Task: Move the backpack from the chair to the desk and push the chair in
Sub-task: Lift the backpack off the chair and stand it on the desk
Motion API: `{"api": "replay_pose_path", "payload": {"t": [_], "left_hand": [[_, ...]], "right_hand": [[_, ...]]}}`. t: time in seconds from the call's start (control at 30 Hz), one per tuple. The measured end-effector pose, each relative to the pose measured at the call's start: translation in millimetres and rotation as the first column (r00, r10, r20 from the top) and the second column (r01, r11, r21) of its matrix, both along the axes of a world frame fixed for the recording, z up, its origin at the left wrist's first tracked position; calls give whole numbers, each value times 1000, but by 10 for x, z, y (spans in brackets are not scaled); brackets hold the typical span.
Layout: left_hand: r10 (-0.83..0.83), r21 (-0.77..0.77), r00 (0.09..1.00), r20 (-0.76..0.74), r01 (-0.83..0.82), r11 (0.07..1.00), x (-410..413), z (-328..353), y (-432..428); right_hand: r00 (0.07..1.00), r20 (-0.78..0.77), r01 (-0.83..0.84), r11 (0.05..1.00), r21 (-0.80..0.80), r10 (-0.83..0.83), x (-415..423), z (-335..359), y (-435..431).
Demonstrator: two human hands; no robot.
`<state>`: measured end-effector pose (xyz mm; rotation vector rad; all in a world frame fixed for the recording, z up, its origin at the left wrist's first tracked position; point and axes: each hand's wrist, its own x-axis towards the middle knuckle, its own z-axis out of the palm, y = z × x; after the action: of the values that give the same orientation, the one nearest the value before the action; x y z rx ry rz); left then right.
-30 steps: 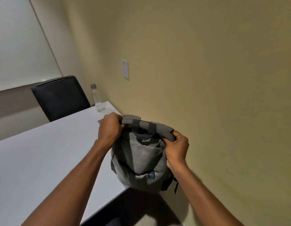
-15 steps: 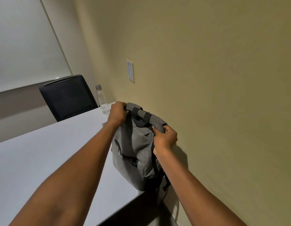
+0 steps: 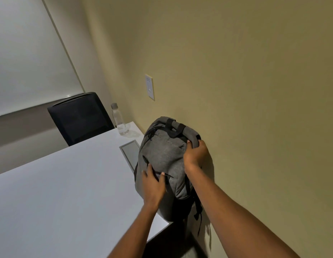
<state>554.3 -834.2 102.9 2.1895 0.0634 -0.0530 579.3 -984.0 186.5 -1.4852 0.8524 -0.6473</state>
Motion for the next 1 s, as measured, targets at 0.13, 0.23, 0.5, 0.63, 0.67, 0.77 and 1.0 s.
{"api": "replay_pose_path", "payload": {"t": [0.13, 0.23, 0.5, 0.63, 0.67, 0.77, 1.0], "left_hand": [[-93, -28, 994, -66, 91, 995, -28, -135, -84], [-113, -10, 988, -105, 113, 994, 67, -144, -122], [-139, 18, 987, -82, 140, 990, 254, -160, -33], [-182, 30, 982, -57, 184, 982, 216, -141, -83], [-191, 36, 980, -55, 193, 981, 188, -131, -96], [-177, 22, 982, -70, 178, 984, 128, -123, -102], [-172, 15, 982, -82, 174, 985, -14, -36, -2]], "right_hand": [[999, -44, 12, 1000, 14, -11, -212, -250, 94], [985, -144, -93, 996, 15, 95, -311, -418, 32], [972, -236, -17, 1000, -2, 16, -342, -491, 116], [968, -238, -70, 997, 23, 74, -337, -459, -95], [960, -264, -93, 995, 28, 97, -341, -437, -147], [933, -333, -130, 991, 43, 137, -345, -380, -157], [956, -275, -94, 995, 46, 103, -522, -322, 72]]}}
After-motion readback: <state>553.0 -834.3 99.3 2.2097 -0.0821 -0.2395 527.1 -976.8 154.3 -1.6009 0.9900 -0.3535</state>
